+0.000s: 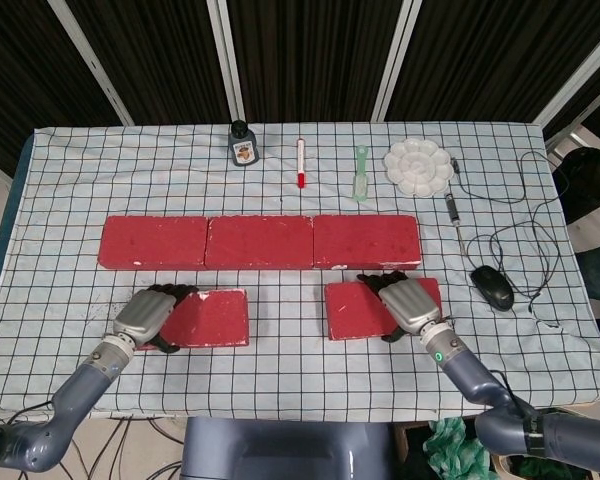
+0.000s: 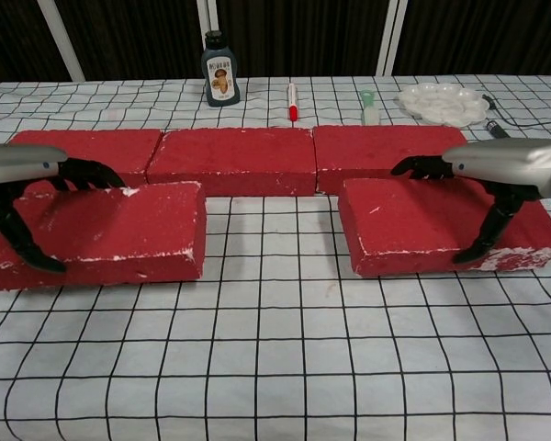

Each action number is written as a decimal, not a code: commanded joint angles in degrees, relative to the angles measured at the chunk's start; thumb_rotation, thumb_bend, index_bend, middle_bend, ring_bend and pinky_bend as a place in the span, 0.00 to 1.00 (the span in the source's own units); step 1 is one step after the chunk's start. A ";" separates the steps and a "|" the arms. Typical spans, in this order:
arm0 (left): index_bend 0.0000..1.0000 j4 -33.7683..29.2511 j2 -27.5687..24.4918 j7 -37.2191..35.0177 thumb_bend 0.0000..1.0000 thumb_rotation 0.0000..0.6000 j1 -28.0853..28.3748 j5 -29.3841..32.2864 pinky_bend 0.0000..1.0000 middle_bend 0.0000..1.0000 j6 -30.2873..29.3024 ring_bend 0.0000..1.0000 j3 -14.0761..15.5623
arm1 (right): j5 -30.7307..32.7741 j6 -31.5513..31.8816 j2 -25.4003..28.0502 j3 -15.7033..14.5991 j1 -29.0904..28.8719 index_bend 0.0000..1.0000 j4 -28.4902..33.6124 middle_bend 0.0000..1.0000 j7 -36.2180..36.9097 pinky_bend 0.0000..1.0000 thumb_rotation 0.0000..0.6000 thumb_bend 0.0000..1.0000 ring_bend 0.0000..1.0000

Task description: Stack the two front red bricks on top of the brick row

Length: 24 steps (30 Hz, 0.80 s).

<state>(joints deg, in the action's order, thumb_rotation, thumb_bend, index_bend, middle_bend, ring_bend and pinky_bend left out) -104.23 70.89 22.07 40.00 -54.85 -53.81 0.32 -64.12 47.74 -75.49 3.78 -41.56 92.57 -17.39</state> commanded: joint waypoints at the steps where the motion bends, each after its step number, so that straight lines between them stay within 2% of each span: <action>1: 0.17 -1.41 -3.73 -0.48 0.26 1.00 1.00 -0.05 0.26 0.22 -0.48 0.14 -2.40 | 0.59 -0.47 5.93 1.06 -0.96 0.08 4.76 0.21 -1.44 0.15 1.00 0.12 0.18; 5: 0.17 -0.52 -8.00 -1.70 0.26 1.00 4.33 2.74 0.25 0.21 3.79 0.14 -5.78 | 3.50 -1.61 12.42 3.79 -2.21 0.08 9.58 0.21 -0.23 0.15 1.00 0.12 0.18; 10: 0.17 4.46 -9.12 -4.83 0.26 1.00 8.37 4.93 0.24 0.21 9.88 0.14 -9.39 | 7.72 -6.52 15.66 5.71 -5.94 0.08 9.82 0.21 -0.28 0.15 1.00 0.12 0.18; 14: 0.17 9.26 -8.70 -5.28 0.26 1.00 11.40 6.12 0.23 0.21 14.30 0.13 -10.56 | 10.60 -8.60 15.18 7.63 -8.61 0.08 7.65 0.21 0.45 0.15 1.00 0.13 0.18; 19: 0.17 17.67 -6.38 -7.97 0.26 1.00 15.09 7.91 0.23 0.21 20.81 0.13 -12.02 | 15.35 -12.06 12.08 10.09 -13.94 0.09 1.10 0.21 0.70 0.15 1.00 0.12 0.18; 24: 0.17 25.83 -2.34 -12.37 0.26 1.00 16.72 6.53 0.23 0.20 25.78 0.12 -12.73 | 20.36 -16.55 7.22 10.16 -20.11 0.09 -6.25 0.21 0.02 0.15 1.00 0.12 0.18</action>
<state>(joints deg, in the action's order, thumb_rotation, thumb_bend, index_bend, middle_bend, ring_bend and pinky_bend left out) -82.35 66.06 12.59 55.22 -47.66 -31.25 -11.61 -46.48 33.61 -65.50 13.59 -58.50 89.73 -16.96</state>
